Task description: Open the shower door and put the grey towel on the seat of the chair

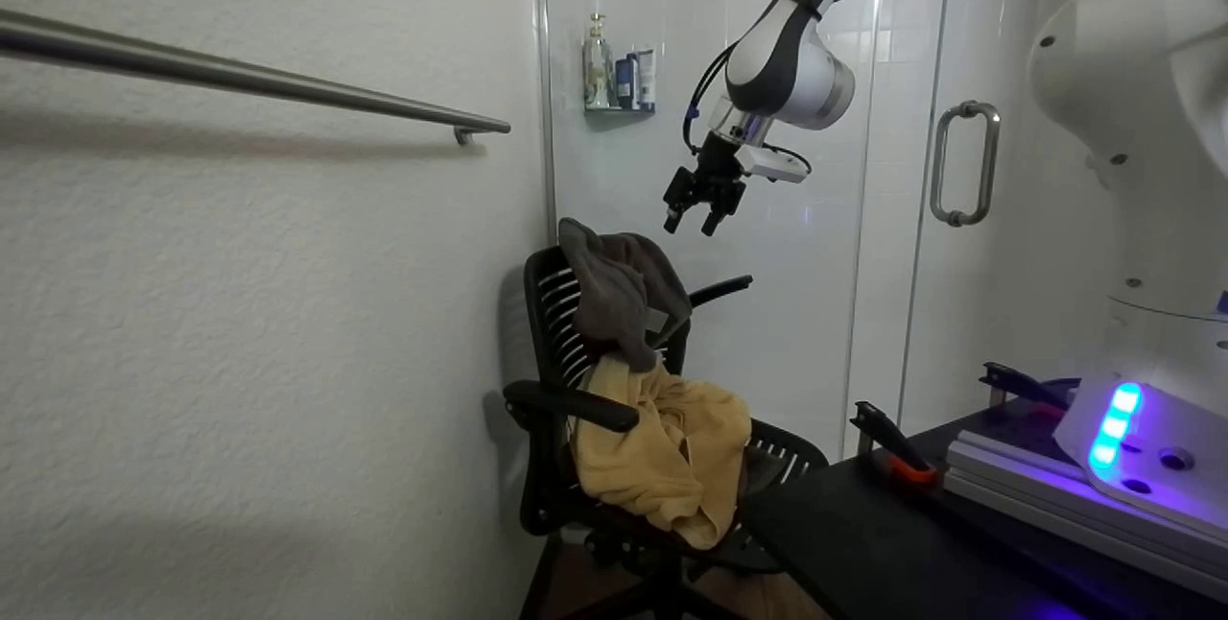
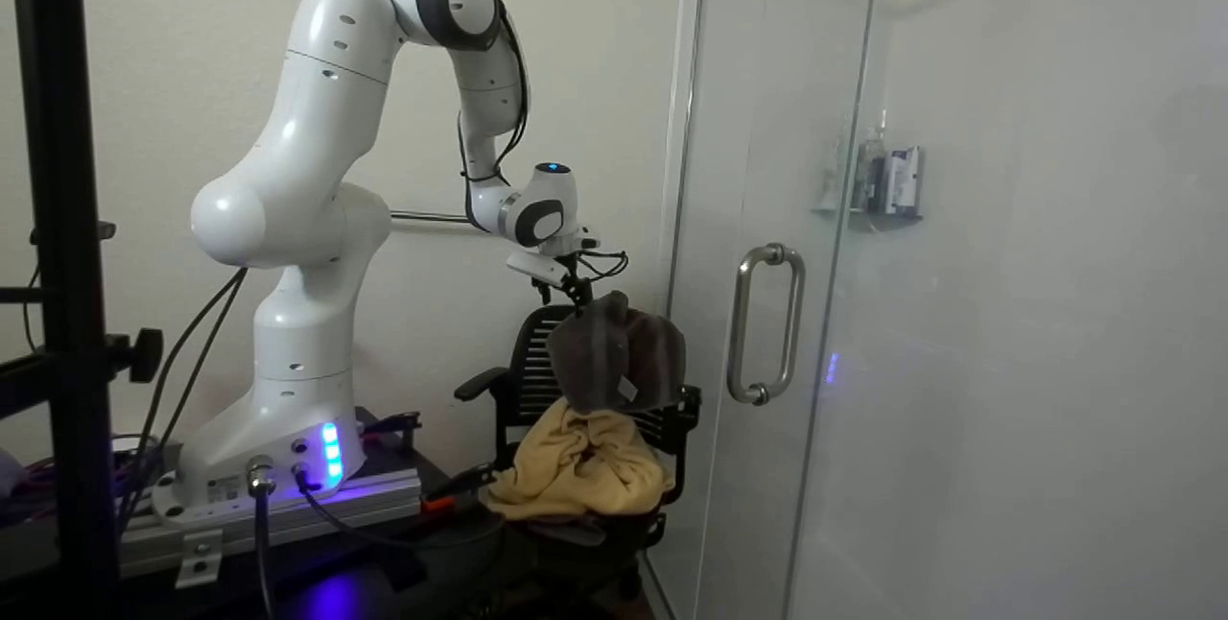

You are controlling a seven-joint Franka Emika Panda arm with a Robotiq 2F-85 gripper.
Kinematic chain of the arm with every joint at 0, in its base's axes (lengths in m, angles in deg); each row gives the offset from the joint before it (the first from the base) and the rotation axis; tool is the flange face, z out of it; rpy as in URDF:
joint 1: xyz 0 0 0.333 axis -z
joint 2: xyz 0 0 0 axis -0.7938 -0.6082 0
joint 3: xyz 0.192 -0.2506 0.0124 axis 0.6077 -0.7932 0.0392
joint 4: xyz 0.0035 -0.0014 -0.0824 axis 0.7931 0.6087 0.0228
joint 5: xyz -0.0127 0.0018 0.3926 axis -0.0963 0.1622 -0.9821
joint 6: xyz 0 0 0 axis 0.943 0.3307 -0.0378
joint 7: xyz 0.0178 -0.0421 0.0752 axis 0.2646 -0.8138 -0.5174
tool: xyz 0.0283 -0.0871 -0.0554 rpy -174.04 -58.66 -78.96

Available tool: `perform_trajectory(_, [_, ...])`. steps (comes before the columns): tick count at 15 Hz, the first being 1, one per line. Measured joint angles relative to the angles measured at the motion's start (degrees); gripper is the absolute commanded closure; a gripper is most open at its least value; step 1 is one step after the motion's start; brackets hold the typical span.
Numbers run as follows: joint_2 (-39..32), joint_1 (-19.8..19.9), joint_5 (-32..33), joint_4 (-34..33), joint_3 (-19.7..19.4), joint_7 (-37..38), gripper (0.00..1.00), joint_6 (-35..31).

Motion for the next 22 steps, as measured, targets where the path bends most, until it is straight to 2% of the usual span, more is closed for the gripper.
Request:
perform_trajectory(3, [5.7, -11.5, 5.2, -4.0, -12.9, 0.2, 0.0, 0.0])
perform_trajectory(6, [12.7, -24.3, 10.5, -10.9, -25.9, 0.9, 0.0, 0.3])
perform_trajectory(7, [14.9, -27.7, 11.4, -13.4, -29.1, 1.3, 0.0, 0.5])
perform_trajectory(9, [17.6, -29.3, 11.9, -16.1, -30.3, 1.4, 0.0, 0.9])
perform_trajectory(13, [18.1, -27.8, 13.3, -16.3, -30.1, 2.1, 0.0, 1.0])
perform_trajectory(17, [21.2, -26.8, 21.7, -18.4, -31.1, 7.2, 0.0, -0.1])
perform_trajectory(19, [24.8, -26.8, 25.7, -21.8, -30.8, 8.8, 0.0, -1.1])
perform_trajectory(22, [30.9, -26.8, 28.0, -27.5, -28.8, 8.9, 0.0, -2.4])
